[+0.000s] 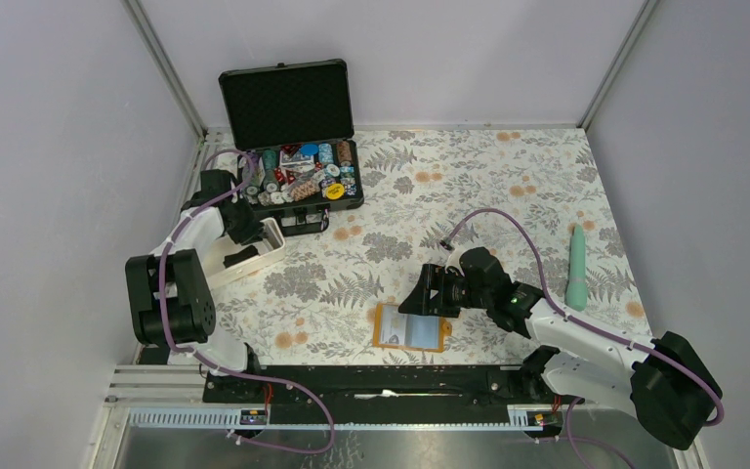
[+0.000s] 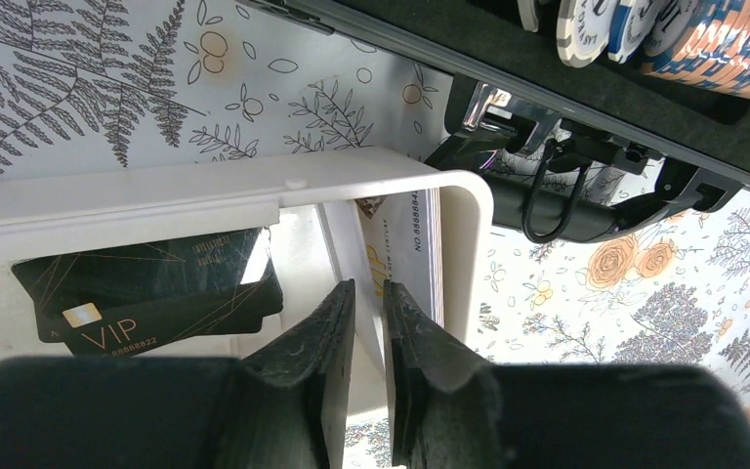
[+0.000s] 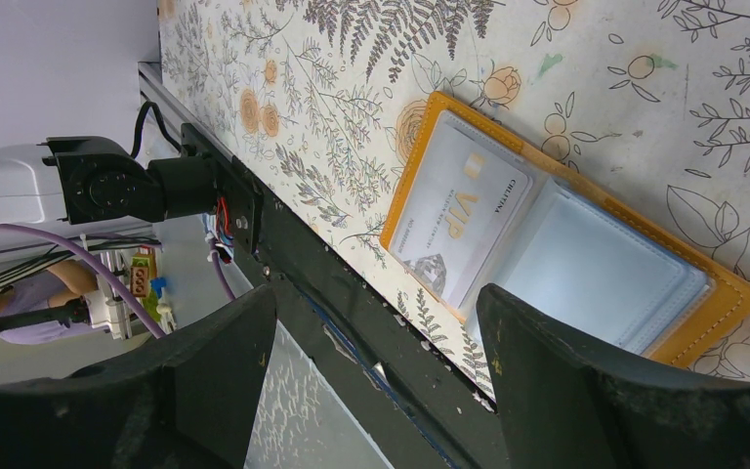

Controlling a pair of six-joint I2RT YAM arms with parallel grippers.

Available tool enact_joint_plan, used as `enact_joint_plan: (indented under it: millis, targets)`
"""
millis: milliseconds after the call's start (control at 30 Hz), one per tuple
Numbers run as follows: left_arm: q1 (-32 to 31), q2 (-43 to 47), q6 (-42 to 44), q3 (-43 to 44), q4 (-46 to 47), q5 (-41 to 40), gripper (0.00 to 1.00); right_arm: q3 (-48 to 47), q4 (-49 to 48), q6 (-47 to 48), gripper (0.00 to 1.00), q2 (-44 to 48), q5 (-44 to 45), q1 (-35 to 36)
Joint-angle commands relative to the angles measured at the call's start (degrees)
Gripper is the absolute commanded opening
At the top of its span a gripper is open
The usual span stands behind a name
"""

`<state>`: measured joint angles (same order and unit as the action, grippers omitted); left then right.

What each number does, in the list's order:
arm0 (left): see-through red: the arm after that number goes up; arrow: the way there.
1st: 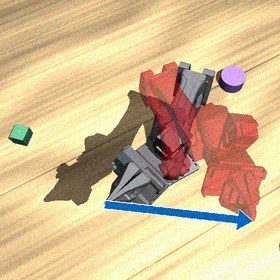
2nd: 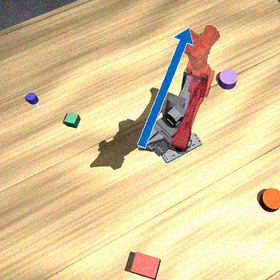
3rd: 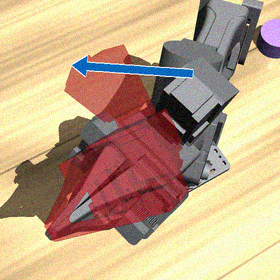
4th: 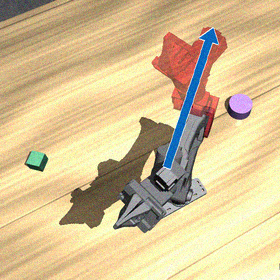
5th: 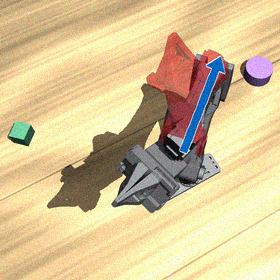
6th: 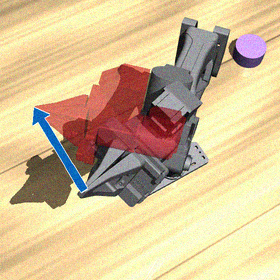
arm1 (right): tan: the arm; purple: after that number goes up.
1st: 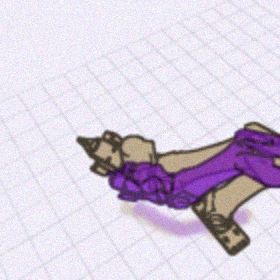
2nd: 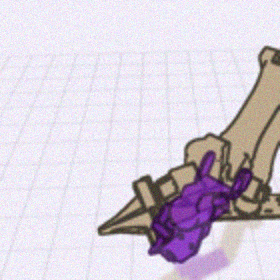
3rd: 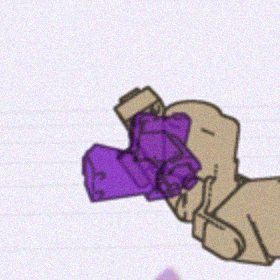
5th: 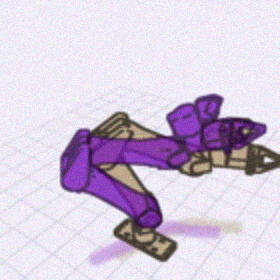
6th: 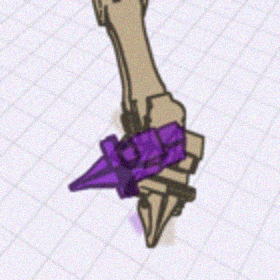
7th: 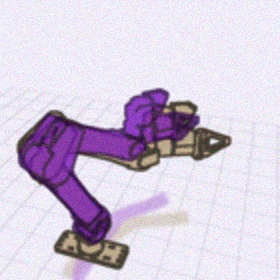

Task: Put the credit cards into the card holder
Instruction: Pick up the credit card from the storage box.

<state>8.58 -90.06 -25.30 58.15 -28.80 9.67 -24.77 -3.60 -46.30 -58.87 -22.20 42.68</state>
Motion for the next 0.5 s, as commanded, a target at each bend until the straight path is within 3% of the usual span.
enact_joint_plan:
  millis: [0, 467]
  targets:
    - [0.30, 2.39, 0.51, 1.51, 1.88, 0.40, 0.18, 0.05, -1.76, 0.34, 0.82, 0.56, -1.27, -0.44]
    - [0.30, 4.93, 0.90, 1.29, 1.24, 0.05, 0.07, 0.09, -1.68, 0.23, 0.82, 0.73, -1.36, -0.32]
